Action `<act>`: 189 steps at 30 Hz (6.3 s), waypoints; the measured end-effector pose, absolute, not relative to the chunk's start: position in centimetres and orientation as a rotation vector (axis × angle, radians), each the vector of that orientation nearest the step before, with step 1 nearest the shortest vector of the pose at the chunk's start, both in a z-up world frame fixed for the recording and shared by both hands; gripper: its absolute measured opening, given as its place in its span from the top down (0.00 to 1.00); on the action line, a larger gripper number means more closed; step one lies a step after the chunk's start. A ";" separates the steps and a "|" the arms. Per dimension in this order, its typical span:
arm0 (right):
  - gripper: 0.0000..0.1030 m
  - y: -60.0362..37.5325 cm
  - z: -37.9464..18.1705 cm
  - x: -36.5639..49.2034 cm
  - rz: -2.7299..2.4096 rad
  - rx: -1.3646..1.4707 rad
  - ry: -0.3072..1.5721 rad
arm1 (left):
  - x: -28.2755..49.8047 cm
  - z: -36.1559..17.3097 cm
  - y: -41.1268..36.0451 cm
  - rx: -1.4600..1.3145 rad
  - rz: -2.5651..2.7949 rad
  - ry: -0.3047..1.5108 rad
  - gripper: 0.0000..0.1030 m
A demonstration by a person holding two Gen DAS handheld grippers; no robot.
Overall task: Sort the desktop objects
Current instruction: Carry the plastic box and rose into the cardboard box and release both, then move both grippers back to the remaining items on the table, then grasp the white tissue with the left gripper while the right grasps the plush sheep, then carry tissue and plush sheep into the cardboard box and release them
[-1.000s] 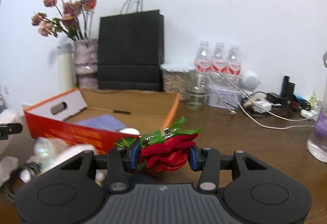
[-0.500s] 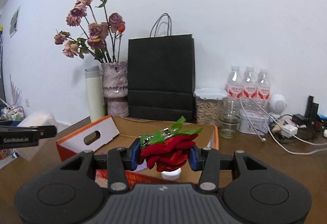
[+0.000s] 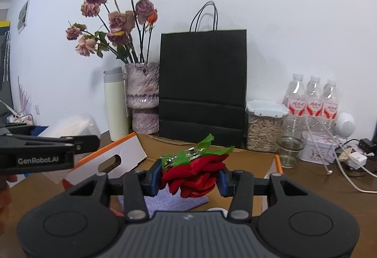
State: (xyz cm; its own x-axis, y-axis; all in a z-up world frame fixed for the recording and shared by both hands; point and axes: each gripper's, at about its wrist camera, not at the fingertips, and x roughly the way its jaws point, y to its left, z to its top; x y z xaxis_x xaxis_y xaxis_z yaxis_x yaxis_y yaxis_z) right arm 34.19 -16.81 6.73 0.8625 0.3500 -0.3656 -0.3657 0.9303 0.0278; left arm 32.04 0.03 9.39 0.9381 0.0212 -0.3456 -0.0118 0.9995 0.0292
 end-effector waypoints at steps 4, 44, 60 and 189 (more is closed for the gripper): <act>0.57 -16.0 5.9 35.8 0.392 -0.056 0.411 | 33.8 8.6 0.2 0.022 0.005 0.366 0.35; 0.00 -15.0 3.3 40.1 0.342 -0.149 0.544 | 38.1 5.2 0.4 0.109 0.039 0.415 0.00; 0.00 -15.3 4.4 38.4 0.315 -0.160 0.501 | 36.3 6.2 0.1 0.079 0.027 0.382 0.00; 0.50 -18.1 3.2 19.5 0.464 -0.178 0.433 | 17.5 4.9 6.1 -0.132 -0.058 0.503 0.82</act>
State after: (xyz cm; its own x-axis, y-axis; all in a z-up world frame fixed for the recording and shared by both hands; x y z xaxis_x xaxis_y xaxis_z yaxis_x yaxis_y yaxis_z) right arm 19.45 -18.10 3.20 0.8060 0.3935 -0.4422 -0.4680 0.8810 -0.0690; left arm 17.51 6.12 4.86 0.8745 -0.0874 -0.4770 0.0224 0.9899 -0.1403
